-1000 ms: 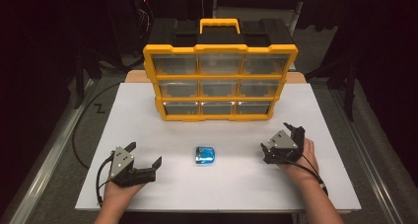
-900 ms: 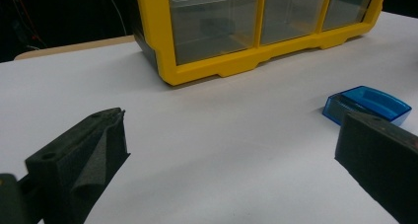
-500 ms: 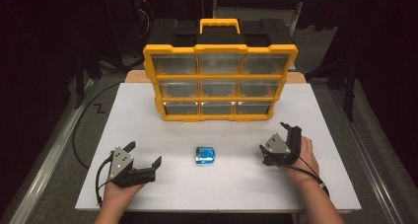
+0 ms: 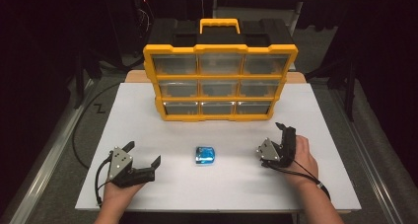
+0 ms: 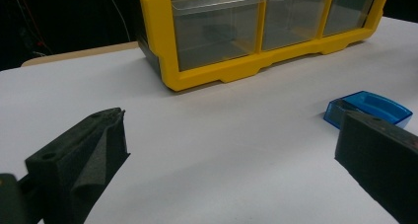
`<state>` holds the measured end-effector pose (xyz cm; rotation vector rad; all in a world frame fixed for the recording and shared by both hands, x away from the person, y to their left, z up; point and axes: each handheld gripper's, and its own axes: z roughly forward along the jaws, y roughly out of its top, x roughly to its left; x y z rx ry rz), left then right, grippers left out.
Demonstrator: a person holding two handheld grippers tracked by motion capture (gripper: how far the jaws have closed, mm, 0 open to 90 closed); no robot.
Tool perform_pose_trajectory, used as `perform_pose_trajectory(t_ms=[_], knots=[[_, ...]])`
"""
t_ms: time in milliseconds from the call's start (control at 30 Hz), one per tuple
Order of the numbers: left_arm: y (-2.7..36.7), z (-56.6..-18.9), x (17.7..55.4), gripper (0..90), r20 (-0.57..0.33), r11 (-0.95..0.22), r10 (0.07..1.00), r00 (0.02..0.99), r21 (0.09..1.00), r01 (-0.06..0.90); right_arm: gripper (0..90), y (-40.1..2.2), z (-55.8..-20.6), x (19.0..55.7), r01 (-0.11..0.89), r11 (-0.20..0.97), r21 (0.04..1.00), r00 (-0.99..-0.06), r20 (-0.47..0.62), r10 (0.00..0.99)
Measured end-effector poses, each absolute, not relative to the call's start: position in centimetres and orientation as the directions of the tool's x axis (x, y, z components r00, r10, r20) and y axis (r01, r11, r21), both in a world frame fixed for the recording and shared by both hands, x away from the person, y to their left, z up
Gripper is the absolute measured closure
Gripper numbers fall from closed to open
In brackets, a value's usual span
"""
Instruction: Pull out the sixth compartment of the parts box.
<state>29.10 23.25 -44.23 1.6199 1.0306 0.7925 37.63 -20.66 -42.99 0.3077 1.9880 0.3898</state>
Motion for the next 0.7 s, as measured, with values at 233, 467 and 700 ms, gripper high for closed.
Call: perform_pose_trajectory(t_ms=[233, 467, 700], knots=[[23.18, -44.25, 29.09, 0.3, 0.014, -0.126, 0.906, 0.422, 0.963, 0.239, 0.8, -20.25, -43.13, 37.43, 0.016, 0.944, 0.330, -0.406, -0.860, 0.308], [23.11, -44.26, 29.08, 0.3, 0.017, -0.130, 0.906, 0.424, 0.962, 0.238, 0.8, -20.04, -43.30, 37.34, 0.004, 0.962, 0.274, -0.388, -0.886, 0.254], [23.08, -44.26, 29.05, 0.3, 0.019, -0.131, 0.905, 0.425, 0.963, 0.236, 0.9, -19.67, -43.48, 37.19, -0.012, 0.981, 0.193, -0.356, -0.918, 0.176]])
